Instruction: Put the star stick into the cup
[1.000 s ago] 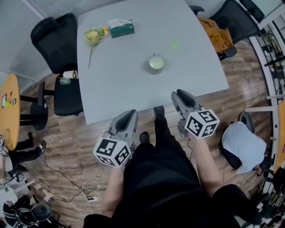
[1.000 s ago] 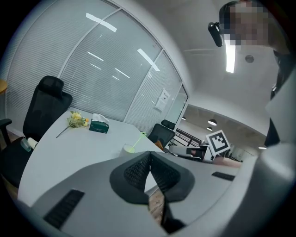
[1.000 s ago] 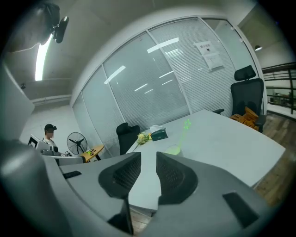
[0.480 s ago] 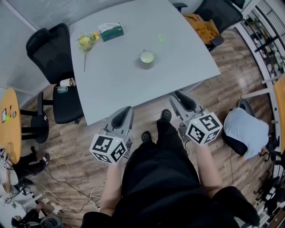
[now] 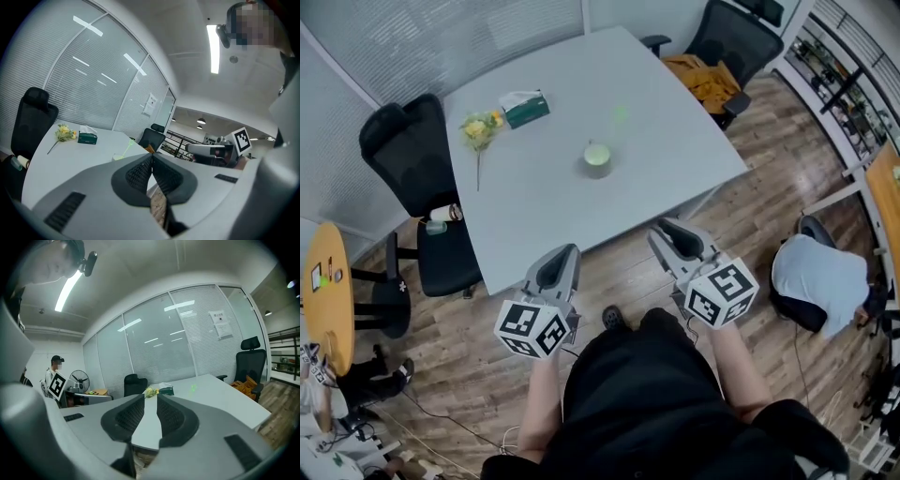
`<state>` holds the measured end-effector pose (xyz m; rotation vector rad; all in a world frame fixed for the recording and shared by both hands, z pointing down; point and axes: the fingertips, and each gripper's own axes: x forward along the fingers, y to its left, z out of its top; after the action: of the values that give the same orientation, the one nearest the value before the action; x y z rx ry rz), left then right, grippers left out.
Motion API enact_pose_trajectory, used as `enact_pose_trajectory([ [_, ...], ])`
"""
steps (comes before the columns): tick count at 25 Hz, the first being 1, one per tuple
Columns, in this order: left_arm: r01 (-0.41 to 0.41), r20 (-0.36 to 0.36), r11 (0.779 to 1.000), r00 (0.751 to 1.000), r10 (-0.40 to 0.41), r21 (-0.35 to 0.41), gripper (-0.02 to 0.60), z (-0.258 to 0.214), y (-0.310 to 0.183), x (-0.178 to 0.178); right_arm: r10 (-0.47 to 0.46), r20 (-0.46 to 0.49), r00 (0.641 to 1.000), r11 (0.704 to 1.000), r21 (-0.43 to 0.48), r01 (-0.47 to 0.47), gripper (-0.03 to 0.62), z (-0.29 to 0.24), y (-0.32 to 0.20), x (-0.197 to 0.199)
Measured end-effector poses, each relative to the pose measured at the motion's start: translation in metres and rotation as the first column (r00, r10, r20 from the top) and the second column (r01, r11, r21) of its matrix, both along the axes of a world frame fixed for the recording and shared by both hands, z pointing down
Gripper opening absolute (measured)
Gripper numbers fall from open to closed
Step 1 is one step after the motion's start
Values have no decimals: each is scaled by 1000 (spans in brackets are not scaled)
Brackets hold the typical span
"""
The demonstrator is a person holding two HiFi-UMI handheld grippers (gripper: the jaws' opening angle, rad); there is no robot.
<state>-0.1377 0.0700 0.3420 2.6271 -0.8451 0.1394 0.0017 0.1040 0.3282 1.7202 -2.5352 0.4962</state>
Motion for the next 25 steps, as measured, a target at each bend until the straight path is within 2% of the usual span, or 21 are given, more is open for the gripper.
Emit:
enact_pose_trajectory([
  [7, -31, 1, 999, 1000, 31, 21, 0, -12, 7, 18, -29, -17, 999, 999, 31, 29, 60, -13, 7, -5],
  [16, -42, 13, 999, 999, 42, 12, 0, -6, 18, 33, -55, -18, 998, 998, 4, 55, 9, 0, 17, -8],
  [25, -39, 35, 999, 999, 39, 17, 0, -4, 22, 34, -60, -43, 997, 998, -28, 58, 8, 10, 19, -8],
])
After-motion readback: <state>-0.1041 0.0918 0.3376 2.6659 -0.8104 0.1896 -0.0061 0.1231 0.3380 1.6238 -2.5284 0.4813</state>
